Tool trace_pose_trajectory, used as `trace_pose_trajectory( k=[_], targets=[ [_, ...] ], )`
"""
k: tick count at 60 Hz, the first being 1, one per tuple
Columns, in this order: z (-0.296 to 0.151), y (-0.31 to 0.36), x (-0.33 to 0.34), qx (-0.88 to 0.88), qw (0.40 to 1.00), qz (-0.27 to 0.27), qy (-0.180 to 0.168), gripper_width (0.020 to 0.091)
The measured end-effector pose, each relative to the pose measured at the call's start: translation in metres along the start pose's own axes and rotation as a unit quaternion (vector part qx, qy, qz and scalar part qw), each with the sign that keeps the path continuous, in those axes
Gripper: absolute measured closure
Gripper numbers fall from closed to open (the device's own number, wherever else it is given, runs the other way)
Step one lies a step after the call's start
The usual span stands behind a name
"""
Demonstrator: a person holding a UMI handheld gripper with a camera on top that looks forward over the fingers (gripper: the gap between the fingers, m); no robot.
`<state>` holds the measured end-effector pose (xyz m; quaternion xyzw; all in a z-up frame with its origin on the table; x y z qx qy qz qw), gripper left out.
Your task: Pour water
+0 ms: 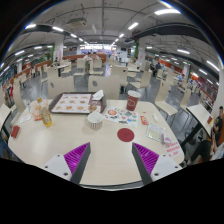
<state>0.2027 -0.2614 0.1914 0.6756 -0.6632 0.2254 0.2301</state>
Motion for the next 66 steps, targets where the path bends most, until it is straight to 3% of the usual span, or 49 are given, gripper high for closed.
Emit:
trace_pose_trajectory(
  k=[18, 33, 50, 60, 66],
  targets=[
    [0.020, 0.037, -0.013, 0.002, 1.000, -0.003, 0.024, 0.0256],
    [0.032, 0.147, -0.040, -0.002, 0.999, -0.039, 0.035, 0.0255],
    [-0.012, 0.287, -0.128, 0.010, 0.995, -0.097, -0.028, 0.0265],
    [-0.049, 0.320, -0.205, 0.008, 0.993, -0.093, -0.079, 0.0264],
    [-0.063, 0.325, -0.243, 0.003, 0.991, -0.088, -0.105, 0.0307]
  ],
)
Point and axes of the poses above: the point between the fingertips, and its own axes, seen from behind it with the camera up: y to the left, z down, x backward, against the way the camera looks, the point moved 7 cm from there along x, backward, against the way the camera looks, and after that the axes turned 10 degrees about -z, right-handed, at the moved point
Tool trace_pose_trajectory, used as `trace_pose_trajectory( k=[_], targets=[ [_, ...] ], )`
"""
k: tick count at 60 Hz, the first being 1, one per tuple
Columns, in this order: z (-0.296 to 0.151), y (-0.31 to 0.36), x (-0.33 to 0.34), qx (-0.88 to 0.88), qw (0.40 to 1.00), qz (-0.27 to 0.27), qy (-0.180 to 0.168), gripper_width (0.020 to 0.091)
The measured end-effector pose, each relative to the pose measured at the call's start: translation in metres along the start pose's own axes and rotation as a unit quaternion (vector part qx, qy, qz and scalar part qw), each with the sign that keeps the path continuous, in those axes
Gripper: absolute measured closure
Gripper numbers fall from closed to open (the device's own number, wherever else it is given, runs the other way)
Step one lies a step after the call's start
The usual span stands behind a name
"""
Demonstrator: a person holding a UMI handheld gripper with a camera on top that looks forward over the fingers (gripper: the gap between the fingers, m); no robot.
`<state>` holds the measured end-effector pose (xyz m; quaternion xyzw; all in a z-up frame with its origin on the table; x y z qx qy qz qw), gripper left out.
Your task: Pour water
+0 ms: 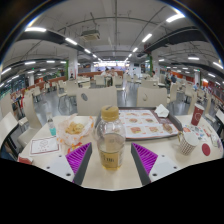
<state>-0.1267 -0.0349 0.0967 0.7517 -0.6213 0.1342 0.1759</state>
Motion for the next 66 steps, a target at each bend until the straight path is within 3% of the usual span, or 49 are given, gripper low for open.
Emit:
trace_pose_trajectory(
  k=[5, 7, 9, 20, 32, 47, 52, 58, 66],
  targets=[
    [0.001, -0.002, -0.023, 0.006, 1.000, 0.005, -0.010, 0.0393],
    [0.001, -0.002, -0.029, 0.008, 1.000, 0.008, -0.015, 0.0468],
    [0.000, -0.004, -0.033, 0.011, 1.000, 0.013, -0.020, 0.0598],
    [0.000, -0.001, -0.034, 0.025, 0.999, 0.008, -0.028, 0.0712],
    [-0.022, 0.002, -0.019, 0.013, 0.999, -0.013, -0.027, 0.0740],
    [-0.108, -0.037, 0.031, -0.243, 0.957, -0.116, -0.104, 0.0741],
    [-0.129, -0.061, 0.038, -0.376, 0.902, -0.171, -0.129, 0.0740],
    [-0.141, -0.096, 0.045, -0.541, 0.794, -0.231, -0.155, 0.0739],
    [-0.120, -0.149, 0.037, -0.687, 0.665, -0.246, -0.161, 0.0741]
  ],
)
Point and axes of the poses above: the point between the fingertips, and its own axes, seen from behind it with the camera up: y to the left, z down, x backward, against the way the camera looks, the point moved 7 cm from there along x, backward, against the way the camera looks, and after that the axes turned 10 degrees about -z, right-handed, at the moved point
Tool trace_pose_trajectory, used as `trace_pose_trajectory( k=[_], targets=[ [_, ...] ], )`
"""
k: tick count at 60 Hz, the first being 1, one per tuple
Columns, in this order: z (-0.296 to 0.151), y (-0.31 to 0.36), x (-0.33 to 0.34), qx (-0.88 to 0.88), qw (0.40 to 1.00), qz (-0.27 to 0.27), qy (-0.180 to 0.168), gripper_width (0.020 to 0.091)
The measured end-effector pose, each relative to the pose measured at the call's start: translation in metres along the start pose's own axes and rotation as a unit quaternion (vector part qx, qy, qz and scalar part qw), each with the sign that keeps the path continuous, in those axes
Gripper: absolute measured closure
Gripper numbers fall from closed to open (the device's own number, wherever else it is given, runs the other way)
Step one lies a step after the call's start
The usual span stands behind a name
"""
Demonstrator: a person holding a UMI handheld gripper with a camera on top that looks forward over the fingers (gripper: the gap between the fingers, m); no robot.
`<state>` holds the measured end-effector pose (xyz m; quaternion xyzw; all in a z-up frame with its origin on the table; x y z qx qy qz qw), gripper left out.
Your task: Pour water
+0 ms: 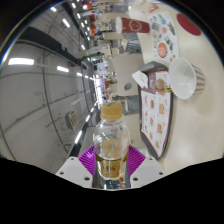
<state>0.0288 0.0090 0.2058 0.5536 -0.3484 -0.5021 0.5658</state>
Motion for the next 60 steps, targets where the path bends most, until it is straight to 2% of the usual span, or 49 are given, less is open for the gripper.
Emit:
trace_pose_trajectory(
  k=[5, 8, 16, 28, 40, 48, 55, 60],
  targets=[
    [-0.024, -0.022, 0.007, -0.107, 0.994, -0.003, -0.019, 0.0742],
    [-0.031, -0.038, 0.010, -0.157, 0.987, -0.003, -0.019, 0.0743],
    [-0.049, -0.062, 0.018, -0.210, 0.977, 0.010, -0.030, 0.0743],
    [-0.047, -0.050, 0.024, -0.172, 0.985, 0.032, 0.016, 0.0742],
    [-0.076, 0.000, 0.027, 0.130, 0.983, 0.091, 0.086, 0.0739],
    [-0.123, 0.061, 0.048, 0.385, 0.914, 0.098, 0.088, 0.0738],
    [-0.166, 0.083, 0.070, 0.574, 0.803, 0.133, 0.084, 0.0735],
    [-0.205, 0.068, 0.083, 0.664, 0.723, 0.170, 0.082, 0.0733]
  ],
)
Point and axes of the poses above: the point between the fingertips, and its own axes, seen from behind it with the camera up: y to the left, z down, x backward, against the way the camera looks, the point moved 7 cm from there along x, backward, against the way the camera looks, and after that the axes turned 10 degrees about -z, right-handed, at the moved point
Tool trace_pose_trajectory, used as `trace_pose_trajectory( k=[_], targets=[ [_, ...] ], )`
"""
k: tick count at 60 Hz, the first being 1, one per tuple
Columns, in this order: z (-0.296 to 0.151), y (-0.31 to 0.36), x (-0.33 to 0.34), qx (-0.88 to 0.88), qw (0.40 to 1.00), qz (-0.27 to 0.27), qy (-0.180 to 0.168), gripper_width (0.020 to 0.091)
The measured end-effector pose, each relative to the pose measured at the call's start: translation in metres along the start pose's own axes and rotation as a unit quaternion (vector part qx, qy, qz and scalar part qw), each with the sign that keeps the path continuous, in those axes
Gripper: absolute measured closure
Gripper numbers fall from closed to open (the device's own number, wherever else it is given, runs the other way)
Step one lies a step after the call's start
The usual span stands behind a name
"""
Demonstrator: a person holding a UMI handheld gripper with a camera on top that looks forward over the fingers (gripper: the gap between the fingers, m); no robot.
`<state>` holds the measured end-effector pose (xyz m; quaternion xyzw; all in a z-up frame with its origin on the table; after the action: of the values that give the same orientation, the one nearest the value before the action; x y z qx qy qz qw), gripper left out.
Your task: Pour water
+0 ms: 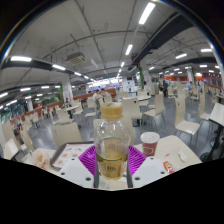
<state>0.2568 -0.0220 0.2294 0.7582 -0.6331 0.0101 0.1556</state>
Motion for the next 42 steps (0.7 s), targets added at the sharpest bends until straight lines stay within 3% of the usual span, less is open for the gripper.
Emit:
trace_pose_trajectory(
  k=[18, 25, 30, 37, 42],
  targets=[
    [0.111, -0.074, 0.018, 0.071, 0.993, 0.048, 0.081, 0.0734],
    [0.141, -0.090, 0.027, 0.057, 0.993, 0.059, 0.090, 0.0716],
    [0.143, -0.086, 0.027, 0.068, 0.994, 0.053, 0.071, 0.0719],
    [0.143, -0.085, 0.026, 0.064, 0.994, 0.060, 0.068, 0.0654],
    [0.145, -0.086, 0.028, 0.056, 0.992, 0.066, 0.086, 0.0585]
  ],
)
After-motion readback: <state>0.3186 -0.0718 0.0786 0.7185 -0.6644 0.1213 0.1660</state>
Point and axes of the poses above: the point between the fingertips, and its own axes, seen from behind it with the camera up: y to the left, z down, x backward, against the way the camera looks, the point moved 7 cm from there along x, backward, against the way the camera looks, and after that the axes turned 10 degrees about -z, right-handed, at the moved point
